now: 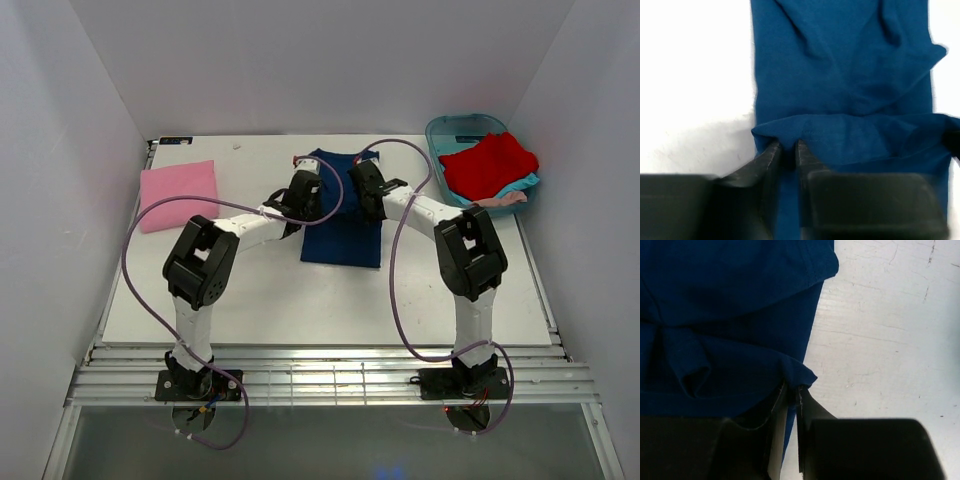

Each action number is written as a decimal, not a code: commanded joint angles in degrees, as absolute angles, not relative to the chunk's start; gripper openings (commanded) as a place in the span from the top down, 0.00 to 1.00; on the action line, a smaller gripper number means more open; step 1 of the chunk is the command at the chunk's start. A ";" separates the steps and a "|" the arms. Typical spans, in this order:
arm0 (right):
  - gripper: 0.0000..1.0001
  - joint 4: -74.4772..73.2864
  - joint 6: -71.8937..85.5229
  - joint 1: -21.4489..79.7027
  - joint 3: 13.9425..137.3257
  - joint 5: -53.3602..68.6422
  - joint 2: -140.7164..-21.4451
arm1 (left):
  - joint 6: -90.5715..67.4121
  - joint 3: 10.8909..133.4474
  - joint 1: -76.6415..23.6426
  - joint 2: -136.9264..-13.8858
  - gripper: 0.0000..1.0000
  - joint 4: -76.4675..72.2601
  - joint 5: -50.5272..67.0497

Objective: Fold and stack the t-shirts
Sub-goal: Fold the folded rectangular tshirt in 1/3 of the way

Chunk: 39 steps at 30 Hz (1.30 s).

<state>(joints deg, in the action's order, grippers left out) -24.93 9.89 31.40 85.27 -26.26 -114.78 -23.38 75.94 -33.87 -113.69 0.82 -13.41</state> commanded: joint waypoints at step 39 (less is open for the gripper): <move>0.92 -17.58 12.04 30.15 84.55 6.42 -119.96 | -35.24 59.61 -45.34 -111.80 1.00 -5.10 -13.71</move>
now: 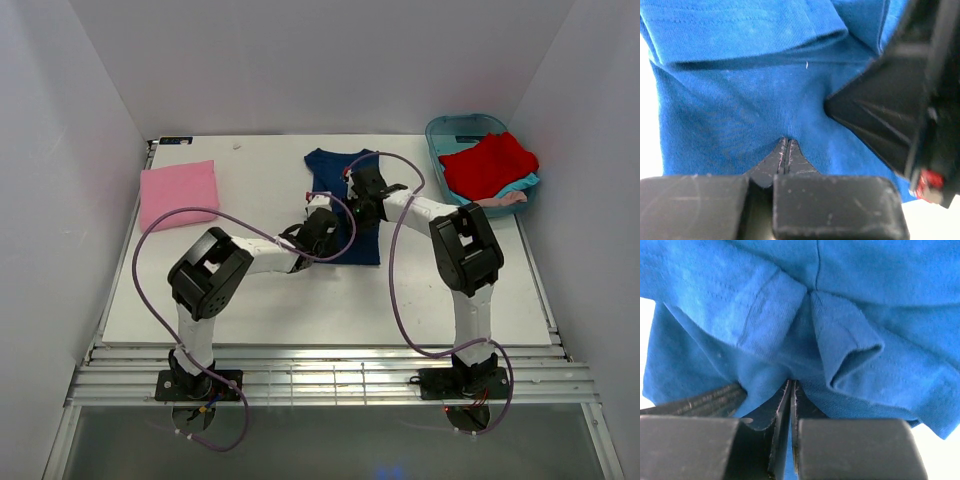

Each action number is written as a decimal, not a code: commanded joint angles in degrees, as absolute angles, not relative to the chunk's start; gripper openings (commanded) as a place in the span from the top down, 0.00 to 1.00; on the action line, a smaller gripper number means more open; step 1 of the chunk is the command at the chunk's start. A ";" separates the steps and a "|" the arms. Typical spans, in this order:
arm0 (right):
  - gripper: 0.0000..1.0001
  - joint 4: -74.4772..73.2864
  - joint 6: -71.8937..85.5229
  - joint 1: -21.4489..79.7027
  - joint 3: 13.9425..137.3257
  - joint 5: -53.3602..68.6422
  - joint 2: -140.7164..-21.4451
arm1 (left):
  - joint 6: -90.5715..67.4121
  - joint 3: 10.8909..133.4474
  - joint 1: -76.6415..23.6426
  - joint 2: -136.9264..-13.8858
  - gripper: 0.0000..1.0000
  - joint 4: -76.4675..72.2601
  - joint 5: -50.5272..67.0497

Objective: Fold and stack the t-shirts
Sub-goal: Fold the folded rectangular tshirt in 1/3 of the way

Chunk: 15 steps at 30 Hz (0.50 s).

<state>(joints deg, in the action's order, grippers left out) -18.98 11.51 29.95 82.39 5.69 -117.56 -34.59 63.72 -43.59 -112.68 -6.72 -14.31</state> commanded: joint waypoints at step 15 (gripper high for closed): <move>0.92 -23.55 9.94 29.71 100.98 -1.93 -126.47 | -37.79 46.50 -48.87 -106.09 1.00 -5.10 -15.20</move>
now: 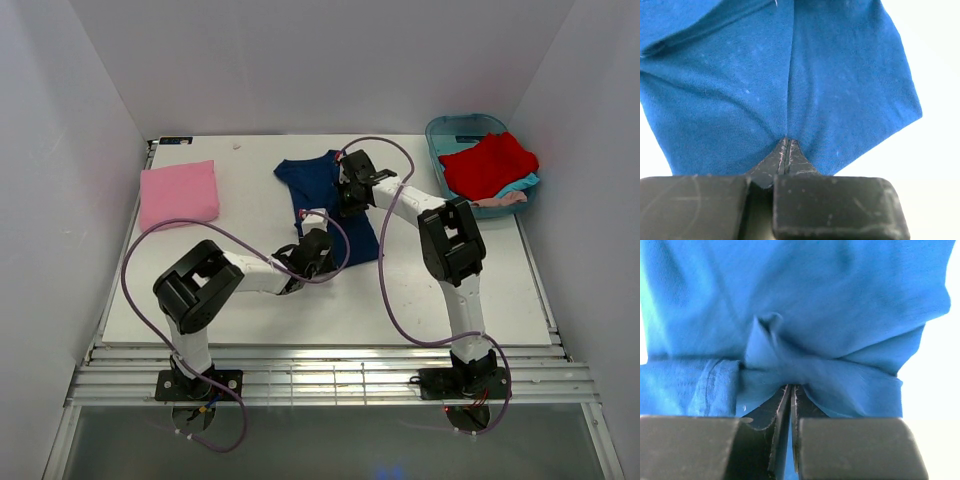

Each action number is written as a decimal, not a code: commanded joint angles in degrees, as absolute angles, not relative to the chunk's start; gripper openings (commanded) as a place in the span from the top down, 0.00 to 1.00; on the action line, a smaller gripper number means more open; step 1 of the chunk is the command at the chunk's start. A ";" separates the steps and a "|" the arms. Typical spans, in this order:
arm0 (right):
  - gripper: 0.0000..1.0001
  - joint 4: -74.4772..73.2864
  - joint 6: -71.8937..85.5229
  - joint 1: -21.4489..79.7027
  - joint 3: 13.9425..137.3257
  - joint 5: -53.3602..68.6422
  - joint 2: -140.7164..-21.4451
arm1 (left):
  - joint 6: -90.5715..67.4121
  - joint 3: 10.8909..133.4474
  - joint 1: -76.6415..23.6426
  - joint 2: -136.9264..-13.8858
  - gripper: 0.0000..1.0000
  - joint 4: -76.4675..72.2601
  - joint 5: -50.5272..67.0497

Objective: Fold and stack the t-shirts
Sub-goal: Fold the folded rectangular tshirt in 1/3 of the way

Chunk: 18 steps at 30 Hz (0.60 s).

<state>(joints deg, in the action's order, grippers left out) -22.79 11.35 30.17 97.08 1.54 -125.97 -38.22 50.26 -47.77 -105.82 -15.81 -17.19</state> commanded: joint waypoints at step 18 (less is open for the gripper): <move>0.92 -20.92 13.62 29.35 107.75 0.26 -130.08 | -40.25 36.75 -49.31 -97.39 1.00 -3.78 -16.52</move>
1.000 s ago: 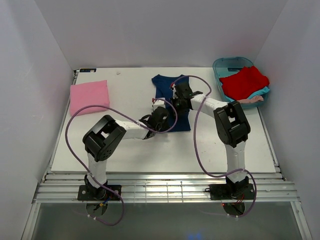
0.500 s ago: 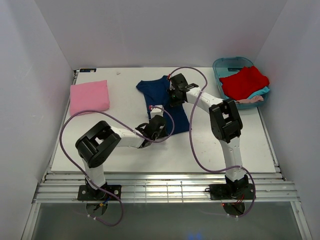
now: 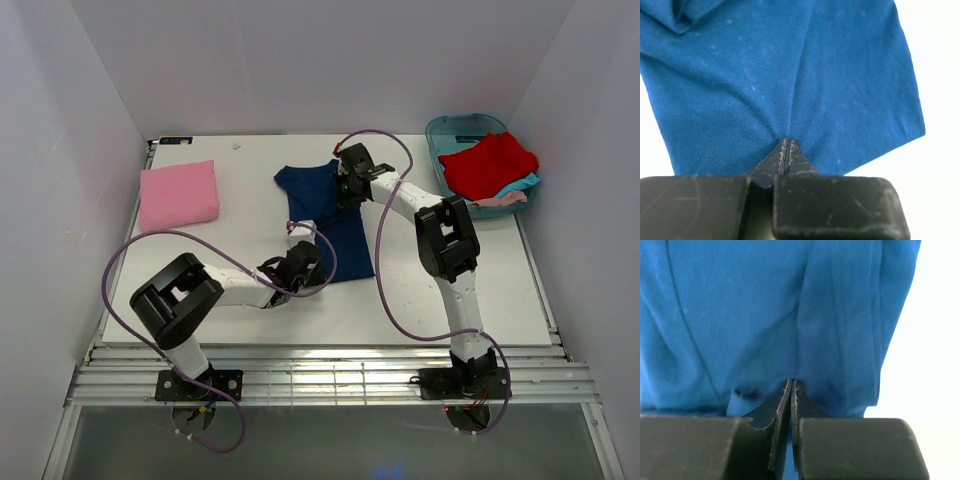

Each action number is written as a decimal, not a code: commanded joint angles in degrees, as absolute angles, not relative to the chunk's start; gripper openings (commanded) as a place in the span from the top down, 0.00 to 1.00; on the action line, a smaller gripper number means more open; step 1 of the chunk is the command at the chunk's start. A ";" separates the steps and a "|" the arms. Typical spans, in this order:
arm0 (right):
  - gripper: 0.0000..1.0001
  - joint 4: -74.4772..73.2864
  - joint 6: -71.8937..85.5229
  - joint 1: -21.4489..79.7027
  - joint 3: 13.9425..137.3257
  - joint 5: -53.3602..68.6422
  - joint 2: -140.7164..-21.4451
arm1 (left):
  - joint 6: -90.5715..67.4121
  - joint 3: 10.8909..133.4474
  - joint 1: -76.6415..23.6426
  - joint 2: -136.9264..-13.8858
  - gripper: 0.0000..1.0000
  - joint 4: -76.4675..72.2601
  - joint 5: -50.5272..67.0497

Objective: Fold and stack the t-shirts
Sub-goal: Fold the folded rectangular tshirt in 1/3 of the way

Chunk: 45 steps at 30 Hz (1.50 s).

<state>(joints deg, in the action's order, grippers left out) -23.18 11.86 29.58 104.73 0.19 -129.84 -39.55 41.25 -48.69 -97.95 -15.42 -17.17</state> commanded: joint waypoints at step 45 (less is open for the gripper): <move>0.92 -17.93 14.15 39.29 88.23 13.53 -116.89 | -40.69 37.01 -51.50 -92.46 1.00 -6.59 -18.19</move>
<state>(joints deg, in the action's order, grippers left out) -18.17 13.61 39.00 84.71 11.97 -115.24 -40.01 39.24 -50.50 -92.58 -7.88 -19.68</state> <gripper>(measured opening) 0.078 0.017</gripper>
